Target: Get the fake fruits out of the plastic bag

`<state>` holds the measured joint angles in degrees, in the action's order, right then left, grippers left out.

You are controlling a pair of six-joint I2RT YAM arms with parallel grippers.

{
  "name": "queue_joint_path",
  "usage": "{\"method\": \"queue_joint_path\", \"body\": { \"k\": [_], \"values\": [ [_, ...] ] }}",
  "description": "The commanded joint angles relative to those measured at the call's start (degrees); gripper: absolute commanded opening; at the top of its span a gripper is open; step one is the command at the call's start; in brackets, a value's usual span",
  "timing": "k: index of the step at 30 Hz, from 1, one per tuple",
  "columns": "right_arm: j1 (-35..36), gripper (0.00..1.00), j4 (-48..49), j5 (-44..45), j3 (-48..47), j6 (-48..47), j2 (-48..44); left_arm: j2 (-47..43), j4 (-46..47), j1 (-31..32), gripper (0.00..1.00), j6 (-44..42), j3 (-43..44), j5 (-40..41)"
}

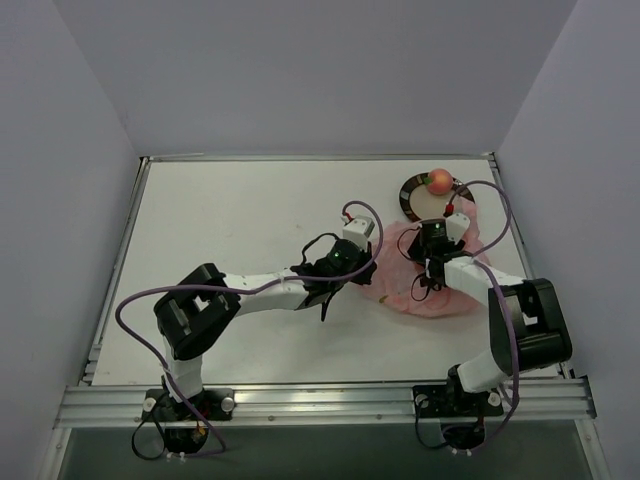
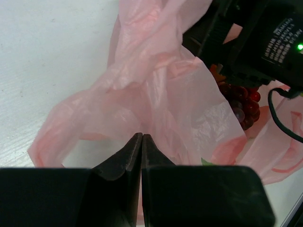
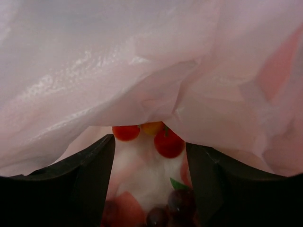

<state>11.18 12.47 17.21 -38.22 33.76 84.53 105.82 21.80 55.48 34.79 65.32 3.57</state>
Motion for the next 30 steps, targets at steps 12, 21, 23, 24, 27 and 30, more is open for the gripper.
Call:
{"method": "queue_joint_path", "body": {
  "k": [12,21,23,24,27,30],
  "values": [
    [-0.5,0.10,8.2,2.9,-1.1,1.0,4.2,-1.9,2.0,-0.2,0.02,0.2,-0.3,0.2],
    [0.9,0.00,-2.0,1.7,2.4,-0.6,-16.1,-2.8,2.6,-0.1,0.02,0.8,-0.7,0.2],
    [1.5,0.00,-5.8,0.4,3.5,-0.7,-21.1,-3.2,2.4,-0.2,0.02,0.8,-0.6,0.3],
    [1.8,0.00,-7.2,0.2,3.8,-0.5,-22.6,-3.3,2.2,-0.2,0.02,0.8,-0.6,0.3],
    [2.5,0.00,-11.7,-2.7,5.5,0.0,-29.4,-3.5,2.0,-0.3,0.02,0.9,-0.6,0.3],
    [2.7,0.00,-15.1,-9.4,5.9,1.3,-35.0,-3.7,1.7,-0.5,0.02,1.1,-0.2,0.4]
  ]
}}
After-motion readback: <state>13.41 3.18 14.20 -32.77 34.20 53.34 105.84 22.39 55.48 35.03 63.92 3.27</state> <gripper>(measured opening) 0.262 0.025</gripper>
